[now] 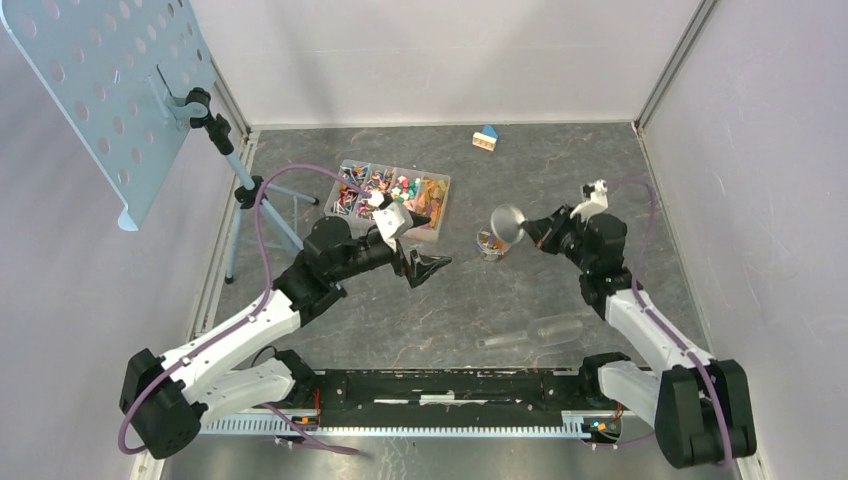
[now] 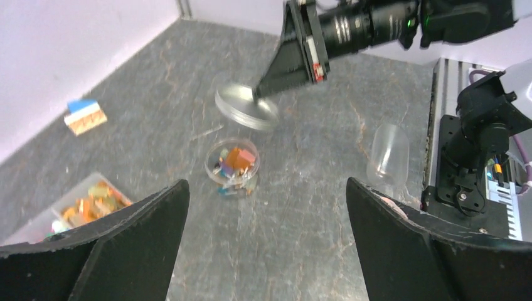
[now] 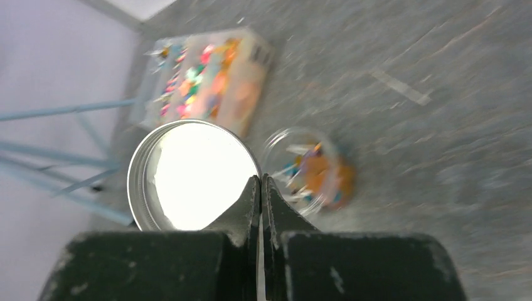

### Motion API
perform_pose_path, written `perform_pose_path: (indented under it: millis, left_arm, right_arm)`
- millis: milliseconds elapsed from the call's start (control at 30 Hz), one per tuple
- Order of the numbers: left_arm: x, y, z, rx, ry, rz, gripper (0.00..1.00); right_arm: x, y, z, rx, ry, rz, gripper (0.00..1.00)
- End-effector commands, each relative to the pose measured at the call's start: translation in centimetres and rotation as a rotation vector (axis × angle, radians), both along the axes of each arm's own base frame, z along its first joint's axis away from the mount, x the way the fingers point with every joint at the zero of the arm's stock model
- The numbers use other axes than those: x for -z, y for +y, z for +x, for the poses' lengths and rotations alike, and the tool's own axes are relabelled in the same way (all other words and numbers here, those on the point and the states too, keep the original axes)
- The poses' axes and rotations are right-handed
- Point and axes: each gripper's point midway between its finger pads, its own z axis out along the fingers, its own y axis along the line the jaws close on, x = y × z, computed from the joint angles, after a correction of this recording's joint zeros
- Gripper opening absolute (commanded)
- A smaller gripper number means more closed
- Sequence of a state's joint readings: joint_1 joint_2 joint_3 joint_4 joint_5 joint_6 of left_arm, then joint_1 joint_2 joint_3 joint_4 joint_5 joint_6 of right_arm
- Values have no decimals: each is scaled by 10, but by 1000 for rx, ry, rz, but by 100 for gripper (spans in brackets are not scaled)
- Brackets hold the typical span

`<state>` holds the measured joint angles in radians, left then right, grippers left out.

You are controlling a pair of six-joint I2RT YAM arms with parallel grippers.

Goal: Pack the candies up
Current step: Pick up the bottle lid at the center of the board.

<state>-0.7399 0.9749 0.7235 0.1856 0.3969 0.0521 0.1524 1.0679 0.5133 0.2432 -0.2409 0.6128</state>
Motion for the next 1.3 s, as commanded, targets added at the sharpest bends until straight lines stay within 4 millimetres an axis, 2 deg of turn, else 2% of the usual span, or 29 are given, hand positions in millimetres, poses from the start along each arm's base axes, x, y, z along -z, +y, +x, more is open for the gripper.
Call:
perform_pose_path:
  millis: [0, 167, 267, 367, 467, 800, 933, 1267]
  left_arm:
    - [-39, -18, -6, 120, -289, -115, 100]
    - [-33, -46, -13, 199, -454, -93, 100]
    - [-38, -64, -18, 233, -530, -108, 100]
    - [-46, -77, -15, 223, -549, -139, 100]
    - [-45, -84, -11, 222, -549, -139, 100]
    - [-45, -85, -11, 218, -569, -158, 100]
    - [-49, -83, -13, 218, -593, -172, 100]
    - [-45, -89, -20, 283, -605, -154, 98]
  right_arm:
    - [-43, 47, -38, -204, -65, 386, 0]
    - [-70, 69, -69, -318, -92, 584, 0]
    - [-86, 83, -88, -403, -108, 686, 0]
    - [-91, 90, -101, -449, -103, 740, 0]
    - [-98, 91, -108, -465, -124, 771, 0]
    - [-104, 96, -110, -484, -131, 782, 0]
    - [-101, 98, -111, -491, -121, 782, 0]
    - [-95, 101, -112, -500, -102, 775, 0]
